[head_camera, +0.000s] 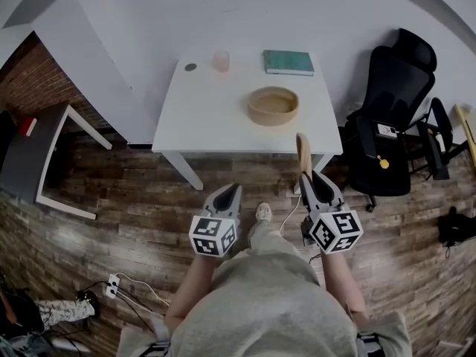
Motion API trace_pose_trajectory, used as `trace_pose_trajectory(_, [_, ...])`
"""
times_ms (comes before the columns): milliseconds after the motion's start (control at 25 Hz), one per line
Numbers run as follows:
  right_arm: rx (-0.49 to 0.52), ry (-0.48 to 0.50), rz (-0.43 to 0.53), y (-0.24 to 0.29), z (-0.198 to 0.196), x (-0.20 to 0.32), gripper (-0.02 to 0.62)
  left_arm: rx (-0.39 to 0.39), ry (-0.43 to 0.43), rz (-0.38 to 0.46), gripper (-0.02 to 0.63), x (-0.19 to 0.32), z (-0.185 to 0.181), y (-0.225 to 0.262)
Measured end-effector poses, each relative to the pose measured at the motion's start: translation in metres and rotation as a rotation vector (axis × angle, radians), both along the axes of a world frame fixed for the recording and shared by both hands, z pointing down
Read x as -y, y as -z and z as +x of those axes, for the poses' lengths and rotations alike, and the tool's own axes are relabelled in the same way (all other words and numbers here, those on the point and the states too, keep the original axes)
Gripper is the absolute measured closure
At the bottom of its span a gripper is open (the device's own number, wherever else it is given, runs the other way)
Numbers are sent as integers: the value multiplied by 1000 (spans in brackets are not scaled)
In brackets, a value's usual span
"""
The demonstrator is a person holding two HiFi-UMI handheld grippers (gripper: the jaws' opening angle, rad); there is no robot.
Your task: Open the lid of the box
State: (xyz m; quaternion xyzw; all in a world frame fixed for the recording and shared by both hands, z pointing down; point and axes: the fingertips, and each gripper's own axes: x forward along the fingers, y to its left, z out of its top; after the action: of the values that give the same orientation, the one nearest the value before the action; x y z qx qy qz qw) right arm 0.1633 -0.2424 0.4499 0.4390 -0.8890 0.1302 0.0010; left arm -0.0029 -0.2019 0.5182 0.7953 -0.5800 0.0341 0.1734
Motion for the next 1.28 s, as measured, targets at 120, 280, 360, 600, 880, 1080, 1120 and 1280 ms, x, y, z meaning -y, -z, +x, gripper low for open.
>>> trace_pose_trajectory(120, [-2, 6, -1, 0, -2, -2, 514, 0, 5, -9, 591, -2, -2, -2])
trace_pose_trajectory(280, [0, 23, -3, -1, -6, -4, 515, -3, 8, -5, 592, -2, -4, -1])
trace_pose_trajectory(360, [-6, 38, -4, -2, -9, -5, 515, -3, 9, -1, 592, -3, -5, 2])
trace_pose_trajectory(600, [-6, 44, 2, 0, -13, -3, 515, 1, 6, 4, 592, -1, -7, 6])
trace_pose_trajectory(880, [2, 47, 4, 2, -14, 0, 515, 2, 2, 1, 592, 2, -5, 7])
trace_pose_trajectory(1080, [0, 51, 5, 1, -15, 0, 515, 2, 7, 6, 592, 3, -5, 10])
trace_pose_trajectory(1120, [-1, 53, 6, 1, -16, 0, 515, 2, 7, 6, 592, 3, -5, 10])
trace_pose_trajectory(1280, [-3, 55, 7, 1, -18, -1, 515, 3, 5, 4, 592, 2, -5, 9])
